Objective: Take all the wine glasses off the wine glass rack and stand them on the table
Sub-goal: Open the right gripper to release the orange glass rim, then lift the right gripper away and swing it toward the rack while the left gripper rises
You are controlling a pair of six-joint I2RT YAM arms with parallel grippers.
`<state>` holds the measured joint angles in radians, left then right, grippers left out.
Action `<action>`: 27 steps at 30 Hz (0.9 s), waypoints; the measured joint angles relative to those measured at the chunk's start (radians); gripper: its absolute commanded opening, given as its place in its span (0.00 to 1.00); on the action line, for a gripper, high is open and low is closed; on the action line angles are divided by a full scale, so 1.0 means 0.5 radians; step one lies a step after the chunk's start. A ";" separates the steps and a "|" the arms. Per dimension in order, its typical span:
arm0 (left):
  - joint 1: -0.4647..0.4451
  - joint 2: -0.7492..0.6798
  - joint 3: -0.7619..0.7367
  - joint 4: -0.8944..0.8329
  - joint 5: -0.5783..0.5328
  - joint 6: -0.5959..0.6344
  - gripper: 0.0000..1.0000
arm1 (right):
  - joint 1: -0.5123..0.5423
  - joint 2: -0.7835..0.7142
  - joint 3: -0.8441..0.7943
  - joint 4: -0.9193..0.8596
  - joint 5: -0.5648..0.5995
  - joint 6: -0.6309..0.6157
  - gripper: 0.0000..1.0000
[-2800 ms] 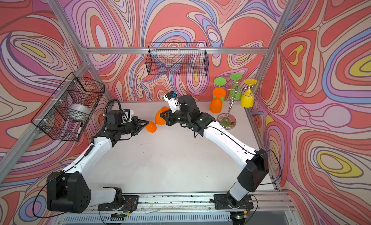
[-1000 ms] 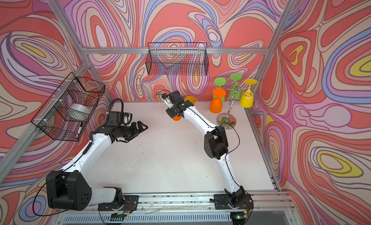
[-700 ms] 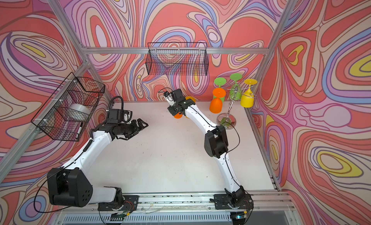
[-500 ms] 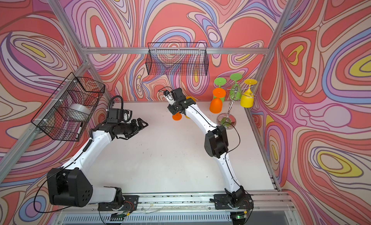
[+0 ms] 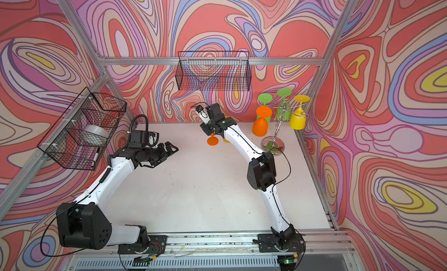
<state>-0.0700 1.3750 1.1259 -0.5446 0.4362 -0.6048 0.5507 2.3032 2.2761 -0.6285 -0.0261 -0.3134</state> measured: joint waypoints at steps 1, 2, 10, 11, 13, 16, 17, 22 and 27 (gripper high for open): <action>0.000 -0.003 0.000 -0.002 -0.001 0.005 0.91 | 0.006 -0.053 -0.104 0.034 0.002 -0.005 0.61; 0.000 -0.008 0.000 -0.004 -0.002 0.007 0.91 | 0.014 -0.098 -0.188 0.066 0.005 -0.008 0.62; 0.000 -0.093 -0.001 -0.009 -0.024 0.047 0.95 | 0.193 -0.610 -0.829 0.404 0.068 0.018 0.70; 0.000 -0.106 -0.001 -0.007 -0.027 0.052 0.96 | 0.224 -0.678 -0.892 0.445 0.074 0.030 0.70; 0.000 -0.128 -0.001 0.004 -0.031 0.064 0.97 | 0.291 -0.817 -1.025 0.539 0.076 0.059 0.71; 0.000 -0.137 -0.001 0.021 -0.031 0.077 0.98 | 0.369 -0.984 -1.194 0.664 0.070 0.117 0.72; 0.000 -0.140 -0.001 0.026 -0.031 0.083 0.98 | 0.381 -1.027 -1.243 0.700 0.065 0.135 0.73; 0.000 -0.188 -0.001 0.053 -0.040 0.113 0.99 | 0.375 -1.228 -1.488 0.852 0.058 0.226 0.76; 0.000 -0.287 -0.001 0.105 -0.042 0.131 0.99 | 0.368 -1.379 -1.633 0.993 0.120 0.284 0.77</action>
<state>-0.0700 1.2316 1.1255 -0.4919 0.4152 -0.5392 0.7345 1.6135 1.4597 -0.1322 0.0338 -0.1715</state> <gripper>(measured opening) 0.992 0.769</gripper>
